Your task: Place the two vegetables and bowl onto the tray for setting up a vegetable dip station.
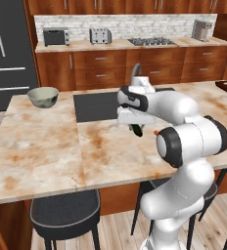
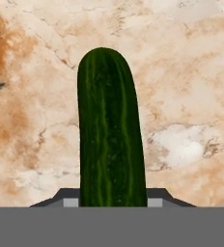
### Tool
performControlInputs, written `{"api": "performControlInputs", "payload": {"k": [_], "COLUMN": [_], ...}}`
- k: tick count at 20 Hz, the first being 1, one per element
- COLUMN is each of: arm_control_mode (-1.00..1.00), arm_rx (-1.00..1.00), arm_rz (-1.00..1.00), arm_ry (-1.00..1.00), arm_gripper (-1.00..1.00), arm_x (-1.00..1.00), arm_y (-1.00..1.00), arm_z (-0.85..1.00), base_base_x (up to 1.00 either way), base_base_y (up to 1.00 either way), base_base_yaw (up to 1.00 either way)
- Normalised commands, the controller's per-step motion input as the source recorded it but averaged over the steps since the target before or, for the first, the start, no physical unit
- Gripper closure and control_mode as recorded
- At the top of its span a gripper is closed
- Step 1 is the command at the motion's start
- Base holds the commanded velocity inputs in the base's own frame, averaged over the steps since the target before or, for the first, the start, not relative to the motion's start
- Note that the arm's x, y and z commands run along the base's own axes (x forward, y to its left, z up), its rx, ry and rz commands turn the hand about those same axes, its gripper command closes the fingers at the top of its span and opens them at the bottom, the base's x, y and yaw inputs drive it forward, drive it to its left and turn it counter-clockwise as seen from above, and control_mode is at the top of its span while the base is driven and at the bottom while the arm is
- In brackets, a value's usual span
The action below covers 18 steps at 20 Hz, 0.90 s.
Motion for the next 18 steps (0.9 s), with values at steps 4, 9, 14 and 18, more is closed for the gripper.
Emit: {"api": "performControlInputs", "payload": {"k": [4, 9, 14, 18], "arm_control_mode": [-1.00, -1.00, -1.00, -1.00], "arm_rx": [0.00, 0.00, 0.00, 0.00], "arm_rz": [0.12, 0.10, 0.09, 0.08], "arm_ry": [0.00, 0.06, 0.19, 0.23], "arm_gripper": [1.00, 1.00, 1.00, 1.00], "arm_x": [-0.26, -0.29, -0.30, -0.30], "arm_y": [0.00, 0.00, 0.01, 0.00], "arm_z": [0.35, 0.30, 0.21, 0.09], "base_base_x": [0.00, 0.00, 0.00, 0.00], "base_base_y": [0.00, 0.00, 0.00, 0.00], "base_base_yaw": [0.00, 0.00, 0.00, 0.00]}}
